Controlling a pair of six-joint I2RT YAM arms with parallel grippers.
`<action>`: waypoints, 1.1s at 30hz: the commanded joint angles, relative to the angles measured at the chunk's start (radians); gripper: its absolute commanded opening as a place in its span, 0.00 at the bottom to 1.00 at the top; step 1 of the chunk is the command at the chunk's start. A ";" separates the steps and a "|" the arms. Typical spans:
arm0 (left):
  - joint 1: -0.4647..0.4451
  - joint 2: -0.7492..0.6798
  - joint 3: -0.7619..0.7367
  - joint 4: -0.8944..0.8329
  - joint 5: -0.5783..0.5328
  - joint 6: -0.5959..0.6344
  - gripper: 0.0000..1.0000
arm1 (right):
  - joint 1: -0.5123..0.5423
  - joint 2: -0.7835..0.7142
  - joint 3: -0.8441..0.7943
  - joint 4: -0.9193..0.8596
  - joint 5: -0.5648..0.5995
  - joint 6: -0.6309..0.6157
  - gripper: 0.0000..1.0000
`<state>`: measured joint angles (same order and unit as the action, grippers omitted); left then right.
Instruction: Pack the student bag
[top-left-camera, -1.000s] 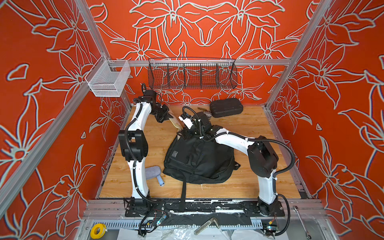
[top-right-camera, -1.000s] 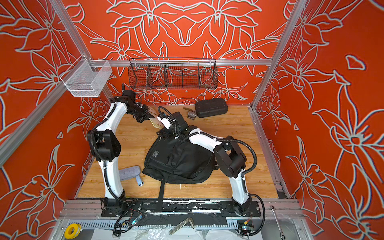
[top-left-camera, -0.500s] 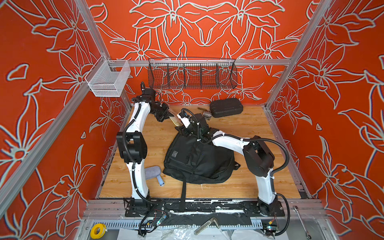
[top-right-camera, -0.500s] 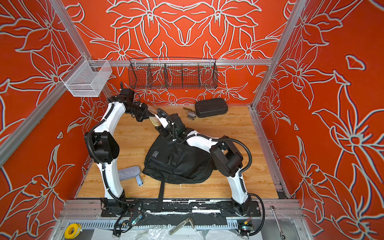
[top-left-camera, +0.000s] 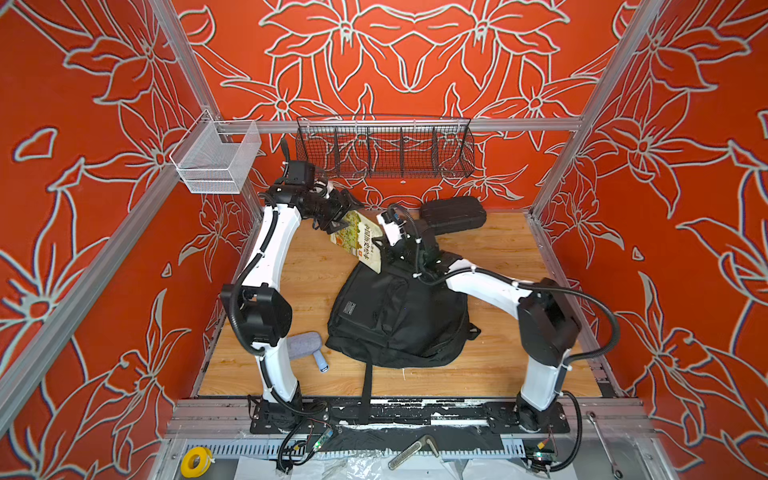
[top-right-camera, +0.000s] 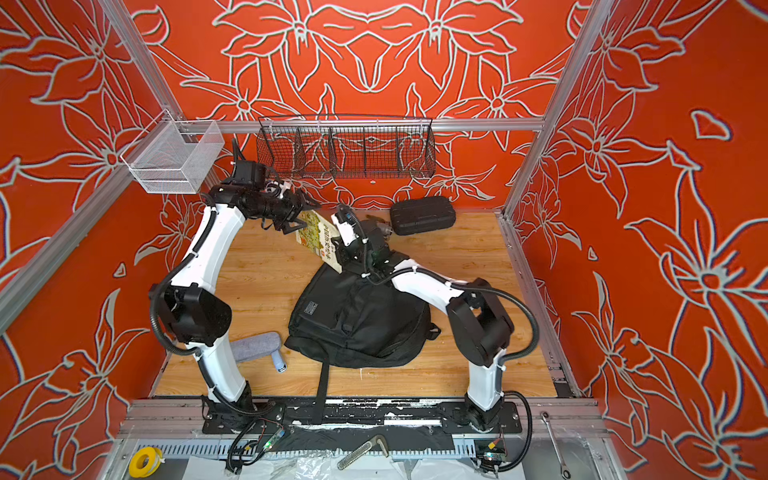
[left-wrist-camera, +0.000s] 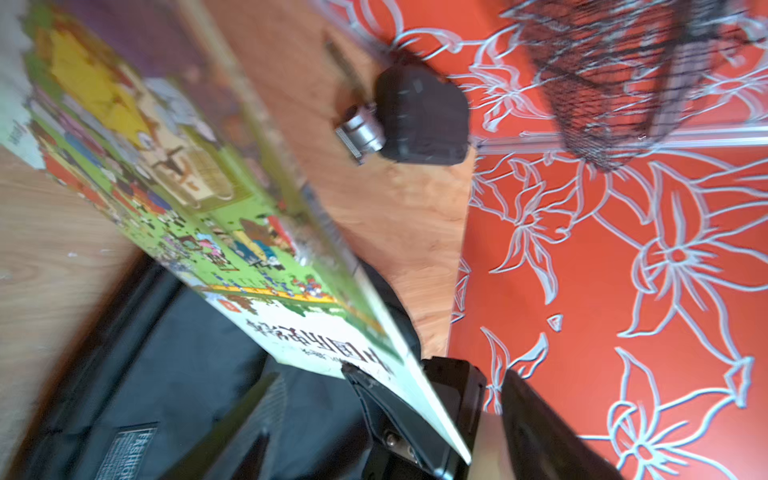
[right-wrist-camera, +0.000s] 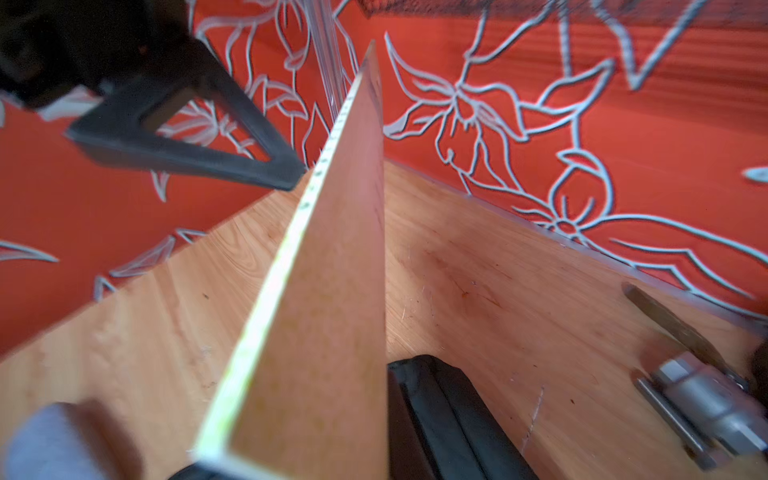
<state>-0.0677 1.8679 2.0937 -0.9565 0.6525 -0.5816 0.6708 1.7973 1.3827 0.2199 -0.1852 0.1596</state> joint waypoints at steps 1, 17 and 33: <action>-0.078 -0.093 -0.011 0.062 -0.133 0.134 0.88 | -0.088 -0.143 -0.057 -0.052 -0.034 0.190 0.00; -0.647 -0.104 -0.308 0.088 -0.458 0.405 0.86 | -0.546 -0.708 -0.168 -0.719 0.050 0.257 0.00; -0.887 0.154 -0.202 0.092 -0.404 0.412 0.78 | -0.648 -0.813 -0.176 -0.888 -0.034 0.223 0.00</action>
<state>-0.9329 1.9701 1.8339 -0.8547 0.2802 -0.1394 0.0315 1.0214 1.2129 -0.6476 -0.2104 0.3931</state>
